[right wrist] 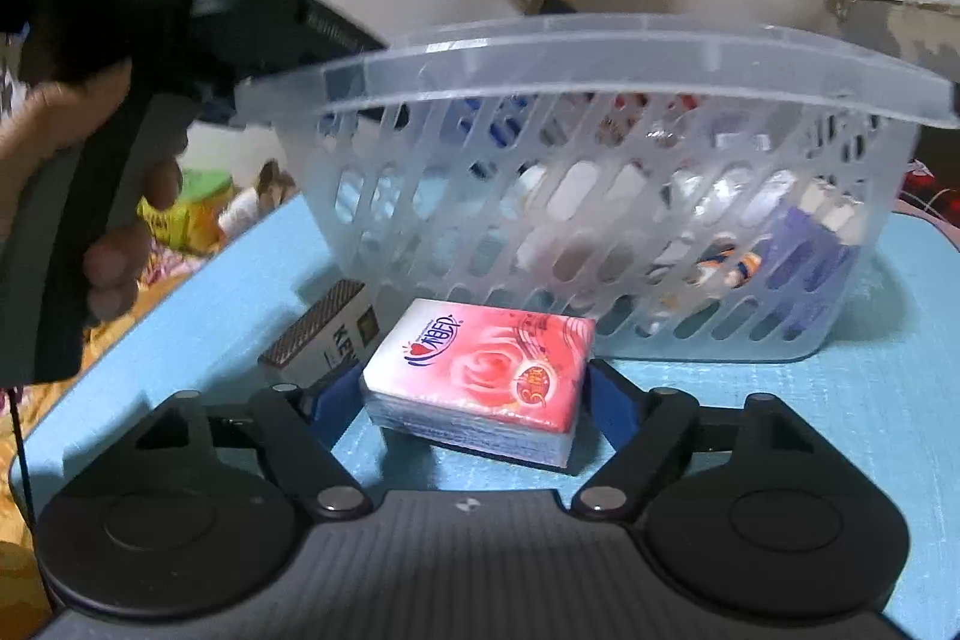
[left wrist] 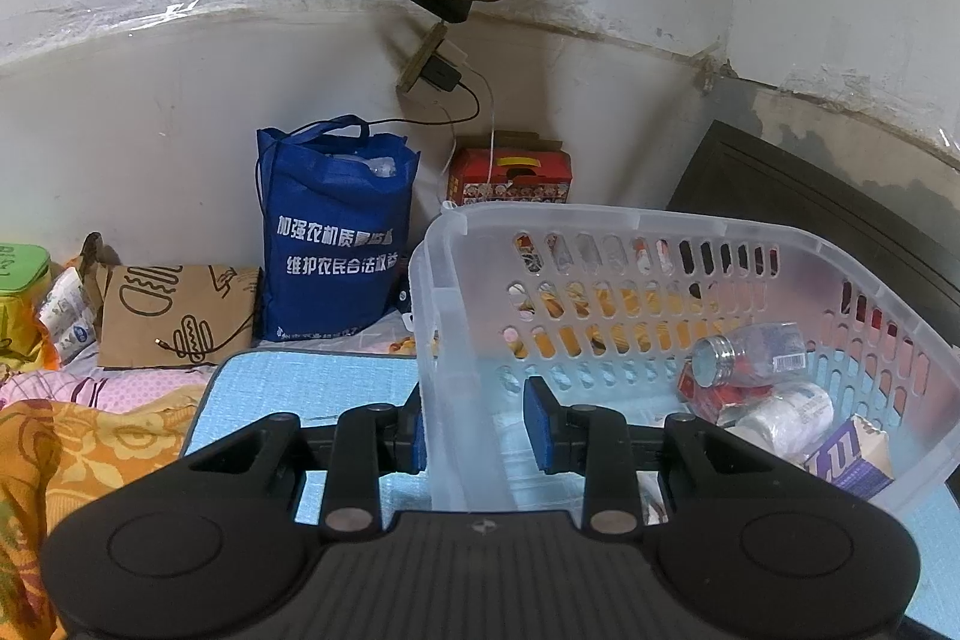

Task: Organize objects
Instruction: 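Grasp the pink tissue pack with the right tool, then lift the pink tissue pack with the right tool and release it into the basket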

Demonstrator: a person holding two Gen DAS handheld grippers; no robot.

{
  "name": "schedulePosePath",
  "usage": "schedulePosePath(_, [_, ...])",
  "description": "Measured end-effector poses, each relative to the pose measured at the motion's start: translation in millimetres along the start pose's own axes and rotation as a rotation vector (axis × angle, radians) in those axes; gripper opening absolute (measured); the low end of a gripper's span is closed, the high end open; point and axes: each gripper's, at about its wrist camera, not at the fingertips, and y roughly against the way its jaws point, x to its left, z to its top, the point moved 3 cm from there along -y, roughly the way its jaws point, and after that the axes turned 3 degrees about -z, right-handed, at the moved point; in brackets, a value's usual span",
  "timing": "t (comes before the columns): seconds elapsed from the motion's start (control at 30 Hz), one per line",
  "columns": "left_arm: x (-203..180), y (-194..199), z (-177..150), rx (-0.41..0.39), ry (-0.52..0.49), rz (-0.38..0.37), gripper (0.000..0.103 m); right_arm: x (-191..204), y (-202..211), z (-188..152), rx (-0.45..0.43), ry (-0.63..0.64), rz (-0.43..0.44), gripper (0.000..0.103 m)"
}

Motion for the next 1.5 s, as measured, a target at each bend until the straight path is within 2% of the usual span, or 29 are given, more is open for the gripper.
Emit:
schedulePosePath(0.5, [1, 1, -1, -0.003, 0.001, -0.002, 0.035, -54, 55, -11, -0.089, -0.043, -0.045, 0.081])
schedulePosePath(0.8, [4, 1, 0, -0.001, 0.001, 0.010, 0.035, -68, 81, -10, -0.145, -0.062, -0.059, 0.081])
schedulePosePath(0.87, [4, 1, 0, -0.002, 0.001, 0.011, 0.035, -72, 94, -5, -0.185, -0.072, -0.058, 0.081])
schedulePosePath(0.97, [4, 1, 0, -0.002, 0.001, 0.011, 0.035, -72, 115, 15, -0.254, -0.055, -0.036, 0.081])
schedulePosePath(1.03, [4, 1, 0, -0.003, 0.000, 0.012, 0.035, -69, 123, 36, -0.299, -0.009, -0.051, 0.081])
schedulePosePath(1.1, [4, 1, 0, -0.002, 0.000, 0.012, 0.035, -67, 122, 61, -0.326, 0.022, -0.052, 0.081])
schedulePosePath(1.17, [4, 1, 0, -0.002, 0.001, 0.013, 0.035, -67, 112, 88, -0.334, 0.015, -0.017, 0.081])
schedulePosePath(1.23, [4, 1, 0, -0.001, 0.001, 0.012, 0.035, -67, 93, 113, -0.322, 0.021, 0.000, 0.081])
schedulePosePath(1.3, [4, 1, 0, -0.001, 0.000, 0.013, 0.035, -64, 70, 132, -0.302, 0.047, -0.026, 0.081])
schedulePosePath(1.4, [4, 1, 0, -0.003, 0.001, 0.009, 0.035, -61, 37, 148, -0.246, 0.071, -0.037, 0.081])
schedulePosePath(1.5, [4, 1, 0, -0.004, 0.003, 0.008, 0.035, -63, 18, 155, -0.225, 0.080, -0.049, 0.083])
